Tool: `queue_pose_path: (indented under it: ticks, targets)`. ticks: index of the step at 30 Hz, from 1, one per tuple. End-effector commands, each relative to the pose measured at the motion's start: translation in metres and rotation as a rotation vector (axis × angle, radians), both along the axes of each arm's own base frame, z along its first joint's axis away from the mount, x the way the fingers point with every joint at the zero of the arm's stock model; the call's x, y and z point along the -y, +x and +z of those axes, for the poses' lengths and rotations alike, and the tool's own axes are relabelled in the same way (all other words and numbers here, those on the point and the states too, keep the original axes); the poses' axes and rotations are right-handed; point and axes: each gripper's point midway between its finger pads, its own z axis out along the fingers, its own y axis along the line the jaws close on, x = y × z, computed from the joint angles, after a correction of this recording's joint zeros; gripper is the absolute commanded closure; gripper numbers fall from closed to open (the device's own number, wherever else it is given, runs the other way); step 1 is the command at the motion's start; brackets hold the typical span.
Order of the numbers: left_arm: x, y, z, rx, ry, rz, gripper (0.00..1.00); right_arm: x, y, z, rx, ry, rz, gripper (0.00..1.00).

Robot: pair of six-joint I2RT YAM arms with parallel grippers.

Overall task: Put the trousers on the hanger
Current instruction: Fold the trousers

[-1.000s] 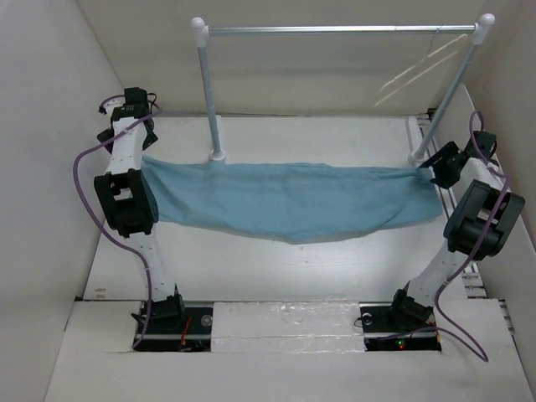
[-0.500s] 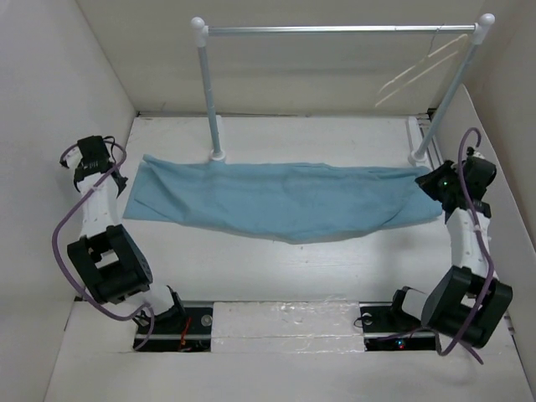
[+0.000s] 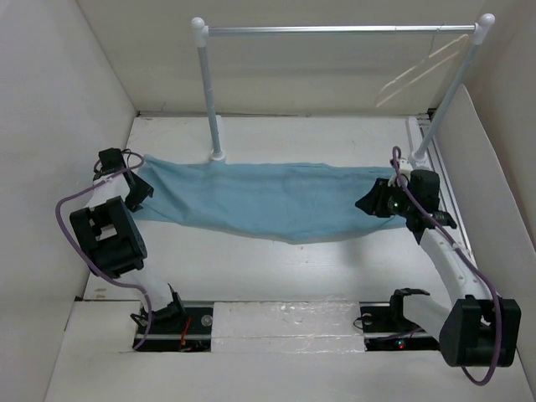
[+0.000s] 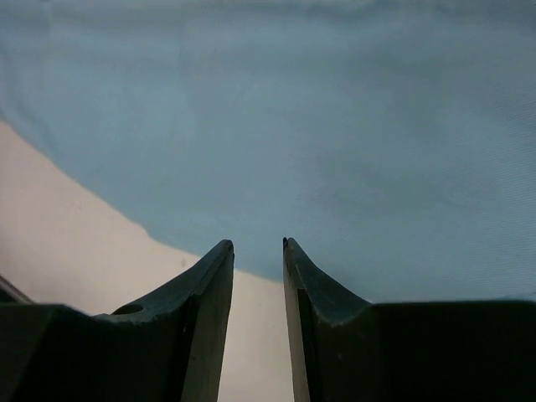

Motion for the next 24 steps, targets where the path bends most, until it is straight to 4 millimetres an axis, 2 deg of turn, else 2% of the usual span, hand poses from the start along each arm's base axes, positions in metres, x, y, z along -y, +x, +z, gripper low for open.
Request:
queue_pose_path:
  ticks: [1,2,6,15,18,20,21,22,24]
  targets:
    - [-0.004,0.024,0.011,0.075,-0.007,0.002,0.6,-0.017,-0.021,-0.01,0.004,-0.049,0.116,0.64]
    - [-0.005,0.025,0.01,0.075,-0.008,0.01,0.6,-0.018,-0.027,-0.018,-0.018,-0.058,0.123,0.64]
    - [-0.008,0.032,0.003,0.068,-0.017,0.022,0.65,-0.023,-0.037,-0.024,-0.031,-0.073,0.153,0.64]
    - [-0.015,0.04,-0.01,0.037,-0.015,0.049,0.66,-0.023,-0.045,-0.022,-0.035,-0.111,0.177,0.64]
    - [-0.024,0.038,-0.014,0.011,0.018,0.081,0.68,-0.021,-0.047,-0.025,-0.044,-0.123,0.175,0.64]
    - [-0.026,0.039,-0.014,0.006,0.027,0.088,0.73,-0.02,-0.048,-0.027,-0.05,-0.131,0.177,0.64]
    - [-0.027,0.039,-0.013,0.007,0.03,0.093,0.8,-0.02,-0.048,-0.027,-0.049,-0.134,0.179,0.64]
    - [-0.03,0.038,-0.012,0.002,0.044,0.1,0.92,-0.019,-0.049,-0.027,-0.052,-0.143,0.183,0.64]
    - [-0.032,0.035,-0.009,-0.003,0.057,0.107,1.0,-0.019,-0.047,-0.025,-0.045,-0.146,0.181,0.64]
